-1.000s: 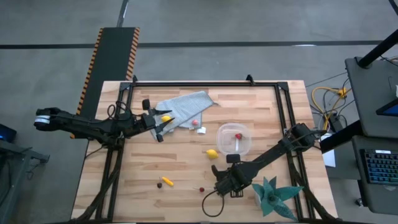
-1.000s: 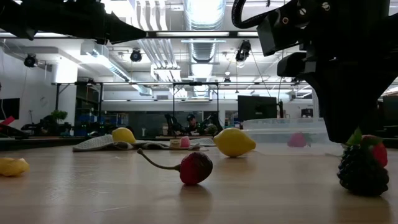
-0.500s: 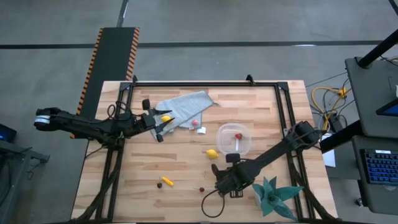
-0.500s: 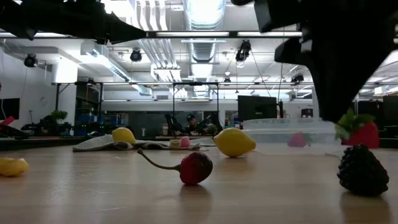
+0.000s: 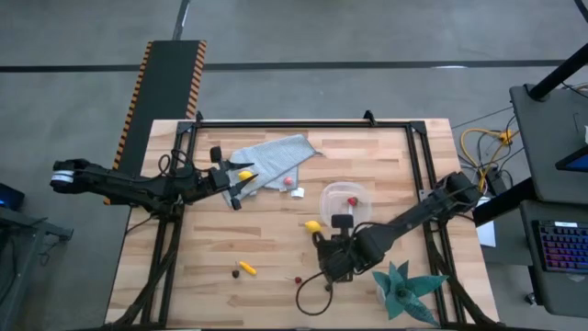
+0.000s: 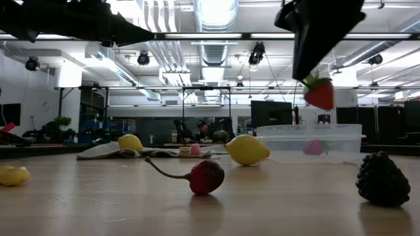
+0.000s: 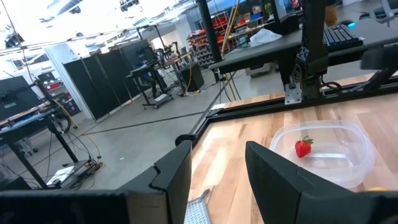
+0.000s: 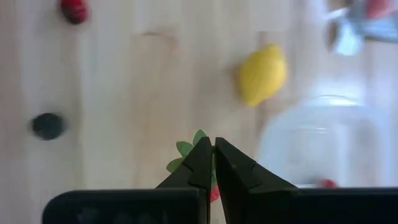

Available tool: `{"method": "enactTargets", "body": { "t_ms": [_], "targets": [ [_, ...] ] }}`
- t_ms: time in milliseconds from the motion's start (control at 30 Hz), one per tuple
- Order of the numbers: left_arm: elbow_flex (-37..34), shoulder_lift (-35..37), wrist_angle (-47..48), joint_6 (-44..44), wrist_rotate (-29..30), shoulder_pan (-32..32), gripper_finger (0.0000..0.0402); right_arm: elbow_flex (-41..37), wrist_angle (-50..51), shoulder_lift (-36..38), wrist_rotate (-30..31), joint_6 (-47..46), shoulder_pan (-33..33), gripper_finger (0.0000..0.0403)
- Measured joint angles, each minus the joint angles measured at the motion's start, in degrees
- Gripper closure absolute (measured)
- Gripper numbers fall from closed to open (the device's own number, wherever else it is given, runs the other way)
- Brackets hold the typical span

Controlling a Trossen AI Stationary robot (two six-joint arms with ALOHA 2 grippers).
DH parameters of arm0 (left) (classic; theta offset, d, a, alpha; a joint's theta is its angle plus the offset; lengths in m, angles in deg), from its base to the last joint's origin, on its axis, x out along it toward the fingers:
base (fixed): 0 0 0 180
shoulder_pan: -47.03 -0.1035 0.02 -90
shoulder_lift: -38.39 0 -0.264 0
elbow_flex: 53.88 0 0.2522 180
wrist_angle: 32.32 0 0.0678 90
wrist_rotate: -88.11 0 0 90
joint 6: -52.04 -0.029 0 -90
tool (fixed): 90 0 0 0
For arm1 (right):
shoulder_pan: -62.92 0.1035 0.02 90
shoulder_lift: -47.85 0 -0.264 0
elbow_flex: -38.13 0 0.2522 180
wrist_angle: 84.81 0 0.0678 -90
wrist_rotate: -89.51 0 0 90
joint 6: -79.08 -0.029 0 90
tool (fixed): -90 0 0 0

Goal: Pick and placing Produce into tupperware
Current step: Put the strawberry into the transparent container

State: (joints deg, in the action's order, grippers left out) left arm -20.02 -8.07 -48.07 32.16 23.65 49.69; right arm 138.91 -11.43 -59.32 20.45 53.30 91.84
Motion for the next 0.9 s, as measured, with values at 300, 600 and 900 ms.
{"method": "enactTargets", "body": {
  "t_ms": [300, 600, 900],
  "targets": [
    [0.0, 0.0, 0.1, 0.0, 0.0, 0.0, 0.0265, 0.0, 1.2, 3.3, 4.8, 5.3, -4.3, 0.0394],
    [-0.1, 0.0, 0.1, 0.0, 0.0, 0.0, 0.0265, 0.0, 3.6, 3.7, 6.8, 12.1, -10.3, 0.0394],
    [-0.3, 0.0, 0.0, 0.0, 0.0, 0.0, 0.0265, -2.3, 3.5, 3.7, 8.8, 17.9, -15.7, 0.0394]
  ]
}}
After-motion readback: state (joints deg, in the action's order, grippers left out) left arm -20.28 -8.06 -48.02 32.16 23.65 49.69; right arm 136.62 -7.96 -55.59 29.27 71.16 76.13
